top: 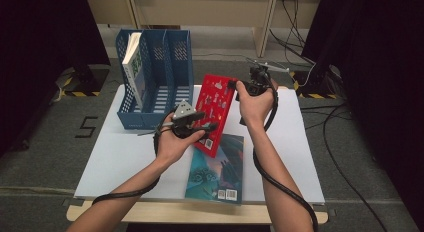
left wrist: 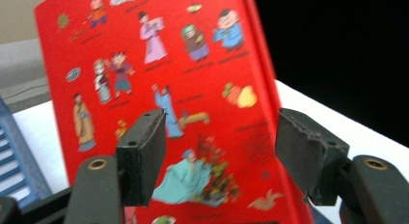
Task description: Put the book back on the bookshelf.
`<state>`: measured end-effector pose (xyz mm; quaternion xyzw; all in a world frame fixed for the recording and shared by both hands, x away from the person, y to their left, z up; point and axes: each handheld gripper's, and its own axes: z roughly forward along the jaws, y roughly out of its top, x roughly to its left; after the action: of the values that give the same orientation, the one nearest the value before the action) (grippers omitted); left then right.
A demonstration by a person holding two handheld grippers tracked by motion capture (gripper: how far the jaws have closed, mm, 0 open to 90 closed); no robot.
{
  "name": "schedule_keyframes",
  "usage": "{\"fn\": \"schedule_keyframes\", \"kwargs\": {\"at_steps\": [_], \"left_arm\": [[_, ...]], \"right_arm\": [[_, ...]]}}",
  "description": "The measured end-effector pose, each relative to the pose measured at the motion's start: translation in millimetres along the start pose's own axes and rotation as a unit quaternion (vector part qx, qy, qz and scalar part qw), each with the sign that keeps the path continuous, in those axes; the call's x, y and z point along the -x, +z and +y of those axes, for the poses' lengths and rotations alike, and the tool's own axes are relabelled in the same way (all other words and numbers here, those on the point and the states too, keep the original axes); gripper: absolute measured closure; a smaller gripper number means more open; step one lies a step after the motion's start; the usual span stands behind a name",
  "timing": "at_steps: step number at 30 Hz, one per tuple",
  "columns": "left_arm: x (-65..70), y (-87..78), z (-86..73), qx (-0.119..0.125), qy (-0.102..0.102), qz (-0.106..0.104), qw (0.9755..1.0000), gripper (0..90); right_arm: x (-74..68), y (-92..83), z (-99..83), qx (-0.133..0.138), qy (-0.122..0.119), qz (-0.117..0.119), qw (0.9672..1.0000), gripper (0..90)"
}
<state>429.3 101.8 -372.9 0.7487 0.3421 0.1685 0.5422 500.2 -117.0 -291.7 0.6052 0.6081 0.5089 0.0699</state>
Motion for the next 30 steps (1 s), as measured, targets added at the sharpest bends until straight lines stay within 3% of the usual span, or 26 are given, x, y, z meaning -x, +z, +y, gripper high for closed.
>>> {"fn": "schedule_keyframes", "kwargs": {"at_steps": [9, 30], "left_arm": [[8.7, 6.3, 12.3, 0.007, 0.014, -0.002, 0.9999, 32.9], [16.2, 25.1, 29.7, -0.004, 0.045, 0.053, 0.9975, 27.5]], "right_arm": [[-6.2, -1.4, 0.6, 0.02, -0.01, -0.011, 0.9997, 80.1], [-23.3, 0.7, -3.9, 0.029, -0.027, -0.028, 0.9988, 80.1]]}}
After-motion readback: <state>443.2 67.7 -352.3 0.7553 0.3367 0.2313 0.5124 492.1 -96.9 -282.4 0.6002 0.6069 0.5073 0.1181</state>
